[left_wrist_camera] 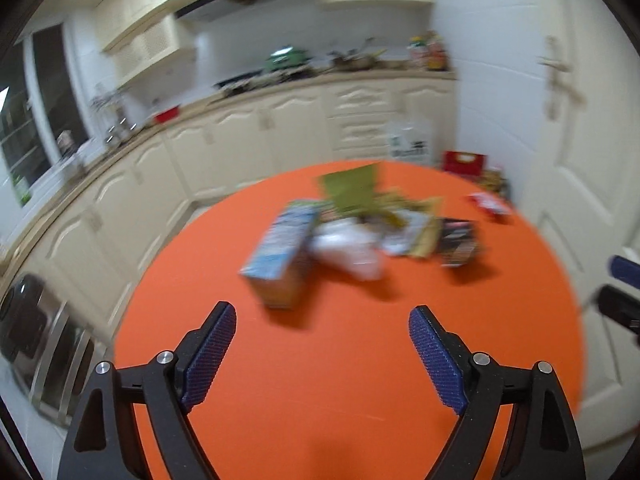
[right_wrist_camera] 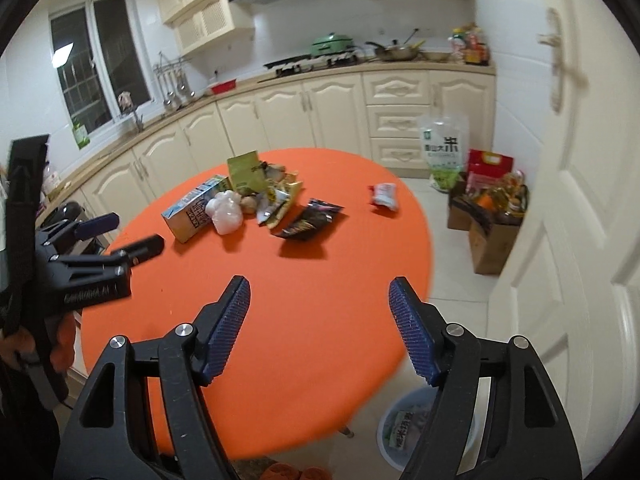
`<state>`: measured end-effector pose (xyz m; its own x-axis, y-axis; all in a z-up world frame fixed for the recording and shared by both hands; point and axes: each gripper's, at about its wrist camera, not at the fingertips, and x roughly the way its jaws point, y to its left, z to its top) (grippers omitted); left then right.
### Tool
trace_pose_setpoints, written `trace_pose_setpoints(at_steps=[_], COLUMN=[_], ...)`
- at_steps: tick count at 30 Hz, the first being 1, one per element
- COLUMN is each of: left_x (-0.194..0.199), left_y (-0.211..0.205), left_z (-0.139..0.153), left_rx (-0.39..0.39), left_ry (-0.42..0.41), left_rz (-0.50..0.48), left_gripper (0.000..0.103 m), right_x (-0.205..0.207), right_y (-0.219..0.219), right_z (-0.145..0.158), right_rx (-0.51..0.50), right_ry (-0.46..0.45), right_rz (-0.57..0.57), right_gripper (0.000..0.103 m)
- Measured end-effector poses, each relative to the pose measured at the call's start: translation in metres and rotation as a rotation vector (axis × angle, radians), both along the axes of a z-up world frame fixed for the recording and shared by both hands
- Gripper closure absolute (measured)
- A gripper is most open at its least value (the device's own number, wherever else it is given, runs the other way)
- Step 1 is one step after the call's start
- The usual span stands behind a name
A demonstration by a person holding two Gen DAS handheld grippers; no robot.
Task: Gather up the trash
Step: 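Move both tools back over the orange table, then grasp the juice carton with the left tool while the right tool grasps the white plastic bag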
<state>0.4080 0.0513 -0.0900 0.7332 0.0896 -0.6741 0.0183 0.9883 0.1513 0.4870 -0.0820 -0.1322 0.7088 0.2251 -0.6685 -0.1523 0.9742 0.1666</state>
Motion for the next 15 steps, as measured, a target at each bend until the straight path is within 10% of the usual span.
trace_pose_setpoints(at_steps=[15], left_x=[0.119], left_y=[0.026], left_z=[-0.066], left_rx=[0.051], left_ry=[0.138], left_rz=[0.077], left_gripper=[0.018], right_x=[0.115], right_y=[0.110], right_z=[-0.035], right_rx=[-0.074], right_ry=[0.036], right_rz=[0.165], right_gripper=[0.034])
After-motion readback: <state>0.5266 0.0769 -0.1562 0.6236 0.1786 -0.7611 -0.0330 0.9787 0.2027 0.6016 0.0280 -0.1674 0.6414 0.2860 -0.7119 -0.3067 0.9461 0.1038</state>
